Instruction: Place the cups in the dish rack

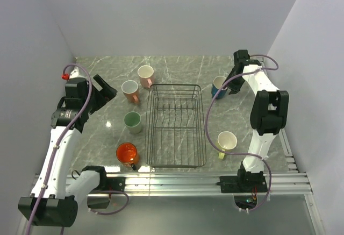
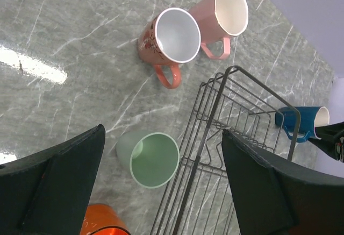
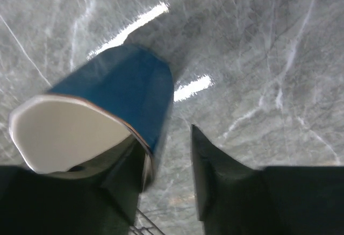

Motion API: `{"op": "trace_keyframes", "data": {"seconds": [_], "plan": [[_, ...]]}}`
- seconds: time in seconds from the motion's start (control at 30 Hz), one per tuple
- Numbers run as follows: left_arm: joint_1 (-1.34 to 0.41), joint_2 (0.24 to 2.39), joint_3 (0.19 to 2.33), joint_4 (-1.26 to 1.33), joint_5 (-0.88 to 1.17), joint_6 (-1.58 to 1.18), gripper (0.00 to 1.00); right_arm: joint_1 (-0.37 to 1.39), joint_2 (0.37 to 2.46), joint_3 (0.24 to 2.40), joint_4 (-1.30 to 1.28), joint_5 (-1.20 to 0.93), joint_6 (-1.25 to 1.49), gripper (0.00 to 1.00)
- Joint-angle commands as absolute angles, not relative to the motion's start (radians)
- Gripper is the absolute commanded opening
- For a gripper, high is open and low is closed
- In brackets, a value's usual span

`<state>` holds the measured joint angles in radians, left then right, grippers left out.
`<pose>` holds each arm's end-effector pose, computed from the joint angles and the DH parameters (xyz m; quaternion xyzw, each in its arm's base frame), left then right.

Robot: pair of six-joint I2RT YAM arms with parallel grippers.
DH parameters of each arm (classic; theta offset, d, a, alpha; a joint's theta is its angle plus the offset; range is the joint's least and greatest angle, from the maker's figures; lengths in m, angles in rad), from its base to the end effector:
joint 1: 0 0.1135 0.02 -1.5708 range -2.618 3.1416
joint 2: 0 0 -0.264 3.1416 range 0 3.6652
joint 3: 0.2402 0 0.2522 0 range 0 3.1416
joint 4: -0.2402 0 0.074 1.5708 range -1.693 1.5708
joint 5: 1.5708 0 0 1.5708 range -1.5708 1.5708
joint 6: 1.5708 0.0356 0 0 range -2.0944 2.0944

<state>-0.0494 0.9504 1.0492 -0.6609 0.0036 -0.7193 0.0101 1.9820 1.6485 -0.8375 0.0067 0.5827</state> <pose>0.1969 -0.0099 0.3538 -0.2870 0.8271 -0.1827 0.4474 0.4193 0.0040 0.2310 0.2774 0.9400 0.0549 0.1909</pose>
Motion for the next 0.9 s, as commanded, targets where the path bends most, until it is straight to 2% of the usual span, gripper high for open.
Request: {"op": "trace_keyframes", "data": {"seconds": [0.0,0.03,0.1,0.13,0.17,0.23,0.47,0.63,0.73,0.77,0.87], "plan": [[-0.054,0.934,1.048,-0.675,0.020,-0.715,0.95,0.018,1.986,1.664,-0.805,0.031,0.577,0.41],[-0.054,0.936,1.057,-0.676,0.023,-0.712,0.95,0.017,1.993,1.661,-0.805,0.028,0.577,0.40],[-0.054,0.937,1.065,-0.678,0.040,-0.710,0.94,0.017,1.993,1.651,-0.787,0.022,0.577,0.31],[-0.054,0.943,1.069,-0.680,0.046,-0.709,0.94,0.017,1.994,1.641,-0.781,0.018,0.577,0.25],[-0.054,0.948,1.072,-0.686,0.058,-0.709,0.93,0.017,1.994,1.637,-0.779,0.014,0.577,0.13],[-0.055,0.950,1.081,-0.686,0.078,-0.700,0.93,0.018,2.000,1.641,-0.776,0.008,0.572,0.00],[-0.067,0.956,1.173,-0.681,0.199,-0.672,0.94,0.006,1.922,1.787,-0.839,-0.101,0.584,0.00],[-0.118,1.018,1.265,-0.542,0.446,-0.737,0.94,0.005,1.783,1.884,-0.862,-0.273,0.641,0.00],[-0.222,1.058,1.270,-0.371,0.508,-0.842,0.95,0.005,1.651,1.735,-0.724,-0.499,0.747,0.00],[-0.254,1.071,1.270,-0.338,0.508,-0.866,0.95,0.005,1.613,1.685,-0.619,-0.606,0.782,0.00],[-0.374,1.137,1.264,-0.203,0.488,-0.968,0.93,0.006,1.448,1.455,-0.334,-0.748,0.958,0.00]]}}
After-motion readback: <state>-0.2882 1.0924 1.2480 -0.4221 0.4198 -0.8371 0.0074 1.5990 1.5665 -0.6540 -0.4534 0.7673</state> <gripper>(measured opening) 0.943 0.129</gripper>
